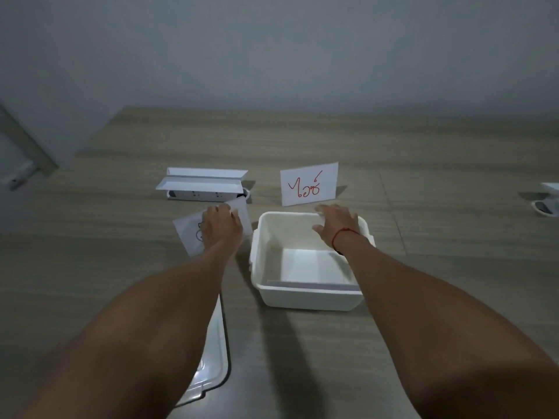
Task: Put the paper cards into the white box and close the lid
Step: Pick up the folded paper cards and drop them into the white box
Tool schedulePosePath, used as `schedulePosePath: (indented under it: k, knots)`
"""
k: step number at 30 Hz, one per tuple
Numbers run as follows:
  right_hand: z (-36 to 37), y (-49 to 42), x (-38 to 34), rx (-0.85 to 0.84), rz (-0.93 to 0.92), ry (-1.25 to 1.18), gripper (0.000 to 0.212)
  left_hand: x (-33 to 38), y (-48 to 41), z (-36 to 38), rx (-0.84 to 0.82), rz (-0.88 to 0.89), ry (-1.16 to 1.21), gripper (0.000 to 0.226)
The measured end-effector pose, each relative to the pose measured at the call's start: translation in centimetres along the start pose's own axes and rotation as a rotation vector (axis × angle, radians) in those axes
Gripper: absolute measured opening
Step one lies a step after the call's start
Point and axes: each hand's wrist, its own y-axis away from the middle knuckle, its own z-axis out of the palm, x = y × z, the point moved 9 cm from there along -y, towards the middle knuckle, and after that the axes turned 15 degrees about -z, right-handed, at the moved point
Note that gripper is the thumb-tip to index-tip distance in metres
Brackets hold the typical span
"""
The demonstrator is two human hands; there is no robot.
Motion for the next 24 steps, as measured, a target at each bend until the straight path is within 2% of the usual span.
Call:
schedulePosePath:
  k: [4,8,11,19,24]
  knots:
    - [2.4,-3.5,-1.1,-0.026,-0.092,-0.015,0.027,-0.3,-3.7,0.6,0.047,0.017,-0.134,0.038]
    - [3.2,-6.1,-2.5,0.043,-0.203,-0.02,0.029,-1.0,-5.5,2.2,0.018,0.033,-0.261,0.041]
    - [3.4,-8.4,-2.9,0.072,-0.228,0.012,0.027,-1.3,-6.3,2.8,0.013,0.061,-0.224,0.036]
    - [3.8,-10.3,-3.5,0.101,-0.217,0.032,0.03,-1.6,-6.4,3.2,-0.031,0.112,-0.163,0.036]
    - [2.9,-8.2,-1.8,0.014,-0.072,0.044,0.045,-0.2,-6.1,-0.7,0.04,0.164,-0.171,0.038]
